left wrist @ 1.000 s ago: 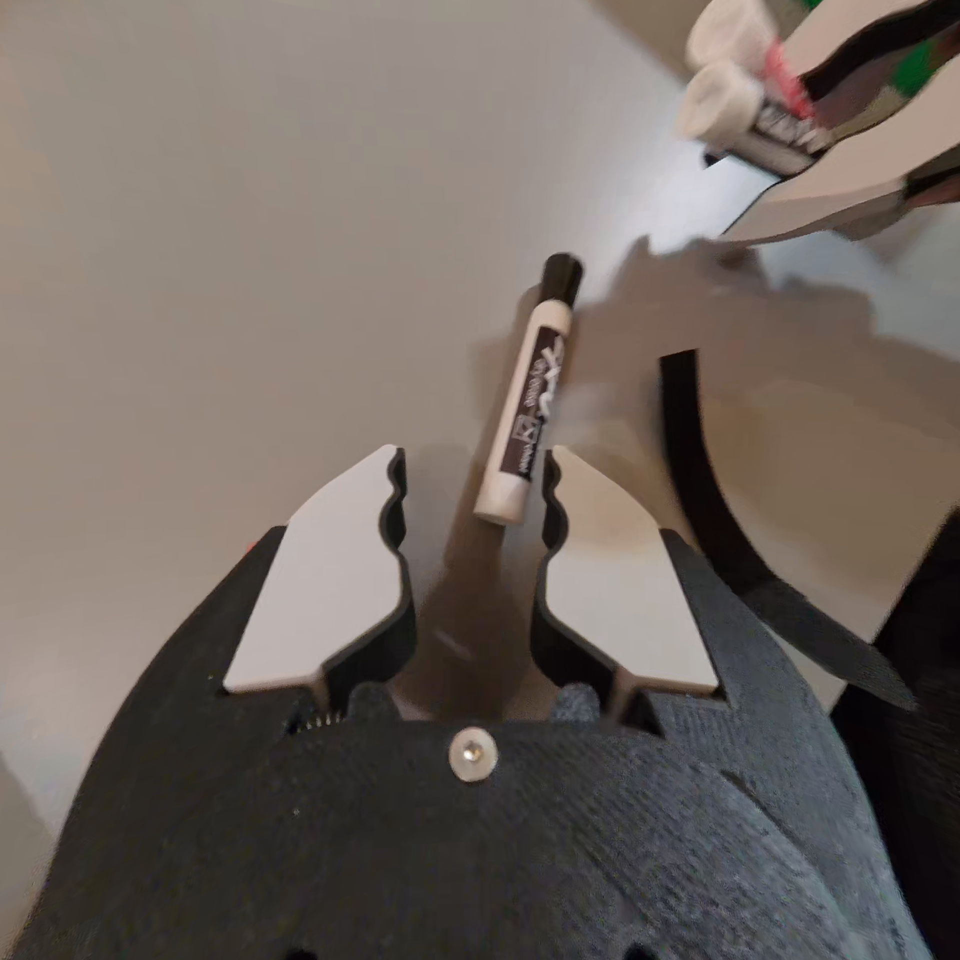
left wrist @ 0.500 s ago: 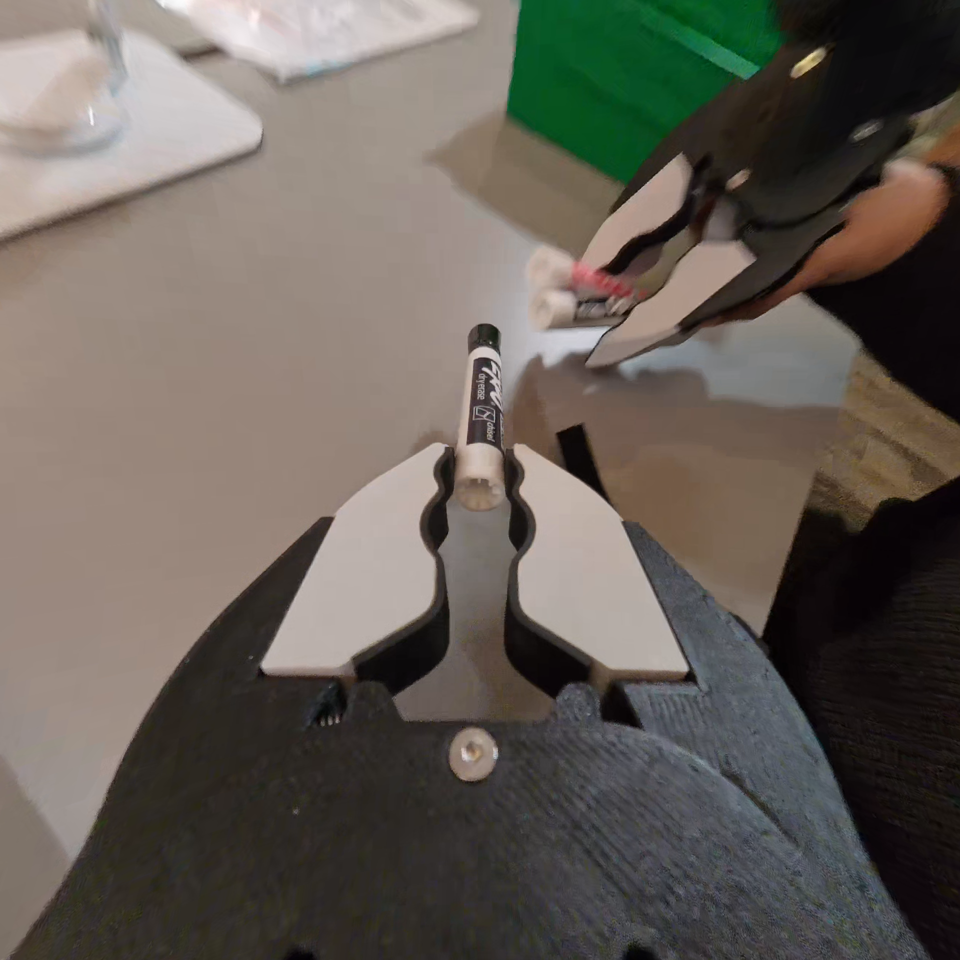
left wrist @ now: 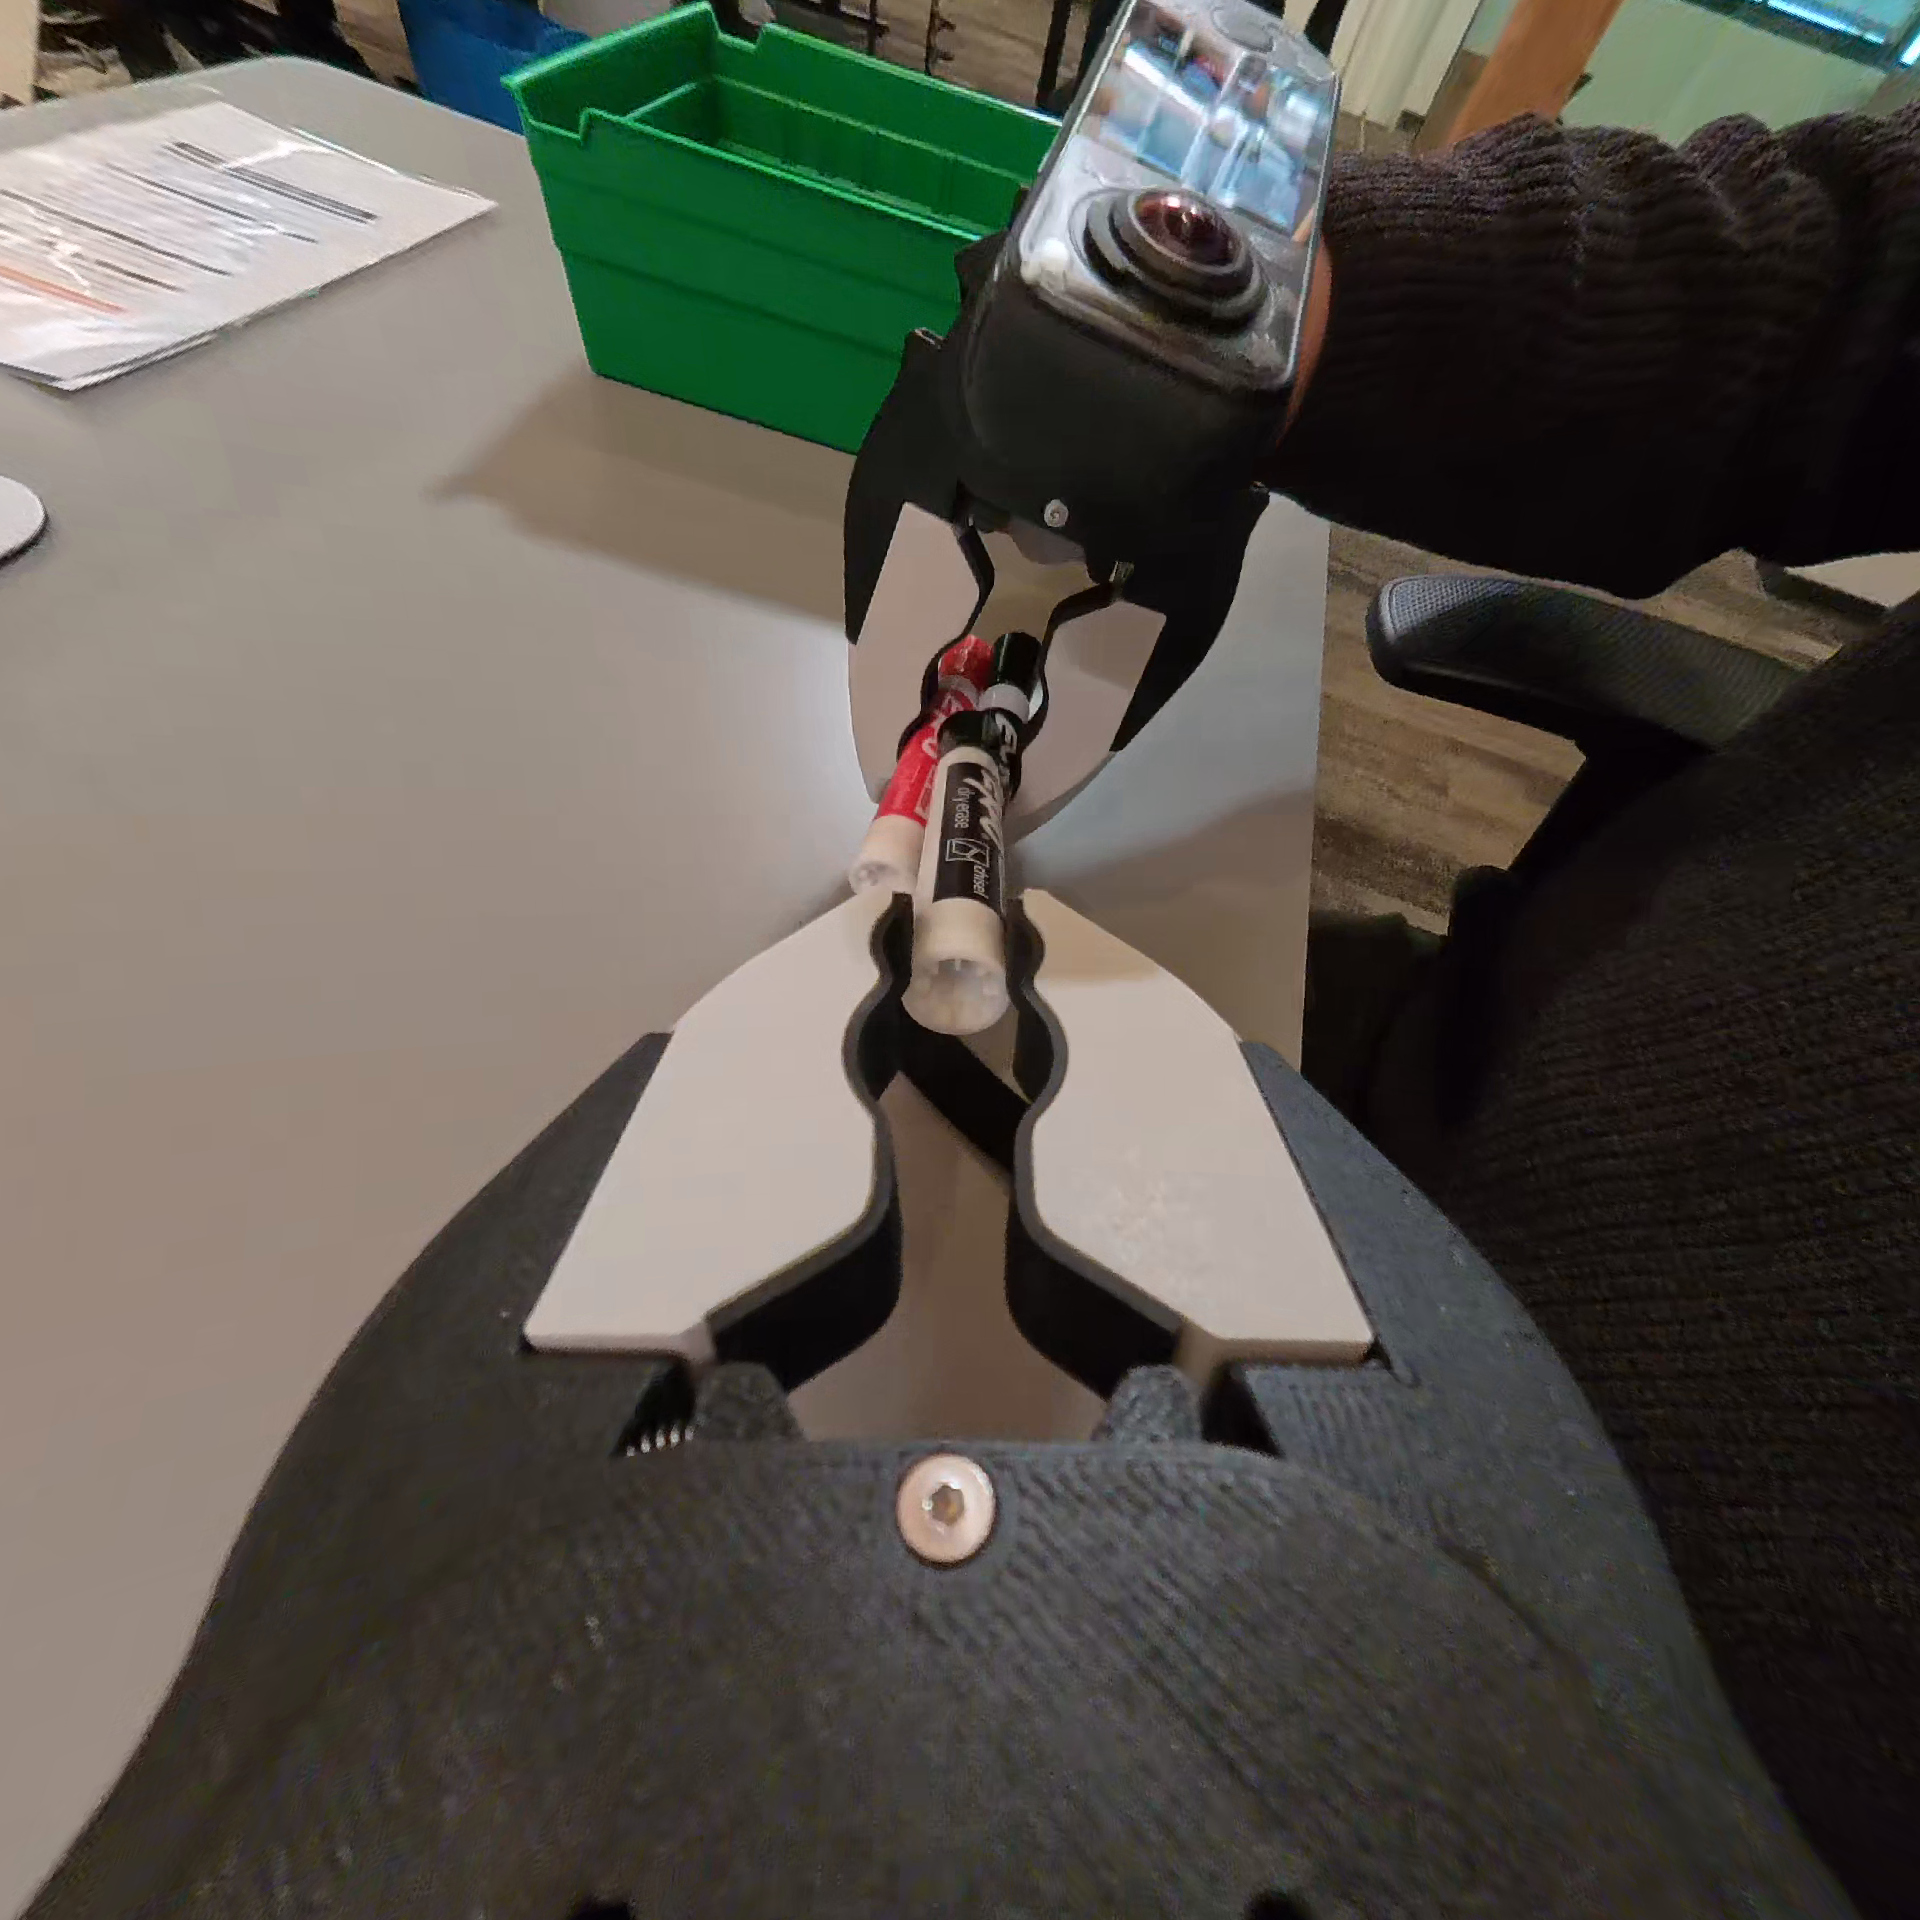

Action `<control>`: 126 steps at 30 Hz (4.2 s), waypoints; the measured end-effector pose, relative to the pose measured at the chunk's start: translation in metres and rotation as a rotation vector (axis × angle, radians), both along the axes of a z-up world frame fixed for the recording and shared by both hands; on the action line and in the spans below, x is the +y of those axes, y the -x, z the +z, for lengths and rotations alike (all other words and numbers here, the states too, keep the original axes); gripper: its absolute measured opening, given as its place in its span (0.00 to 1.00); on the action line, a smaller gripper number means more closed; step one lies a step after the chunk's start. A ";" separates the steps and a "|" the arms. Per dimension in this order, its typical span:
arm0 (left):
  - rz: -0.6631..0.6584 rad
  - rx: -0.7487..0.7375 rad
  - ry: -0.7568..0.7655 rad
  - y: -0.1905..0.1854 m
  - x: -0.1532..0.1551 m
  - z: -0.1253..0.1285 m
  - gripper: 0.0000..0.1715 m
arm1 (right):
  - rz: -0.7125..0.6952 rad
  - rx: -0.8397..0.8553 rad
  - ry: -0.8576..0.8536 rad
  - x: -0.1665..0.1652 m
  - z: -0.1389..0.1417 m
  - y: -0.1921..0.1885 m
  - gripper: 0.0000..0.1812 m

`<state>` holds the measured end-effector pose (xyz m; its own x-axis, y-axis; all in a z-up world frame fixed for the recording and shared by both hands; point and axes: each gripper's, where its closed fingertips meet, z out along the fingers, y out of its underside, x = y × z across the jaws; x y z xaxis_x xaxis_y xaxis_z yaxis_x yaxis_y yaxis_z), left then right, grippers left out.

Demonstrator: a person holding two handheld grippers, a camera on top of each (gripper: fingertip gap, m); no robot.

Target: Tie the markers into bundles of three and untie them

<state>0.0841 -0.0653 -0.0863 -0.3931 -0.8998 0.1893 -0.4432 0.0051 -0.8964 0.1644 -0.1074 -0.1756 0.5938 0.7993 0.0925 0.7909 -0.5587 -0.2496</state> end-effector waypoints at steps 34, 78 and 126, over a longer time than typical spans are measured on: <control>0.081 0.226 -0.175 -0.013 -0.011 -0.069 0.20 | -0.075 0.106 0.059 0.016 -0.001 0.009 0.20; 0.184 0.114 0.019 -0.019 0.009 -0.047 0.30 | -0.119 0.055 -0.013 0.027 0.009 0.011 0.20; 0.062 0.331 -0.279 0.025 -0.022 -0.101 0.49 | -0.133 0.098 -0.007 0.003 0.016 0.027 0.20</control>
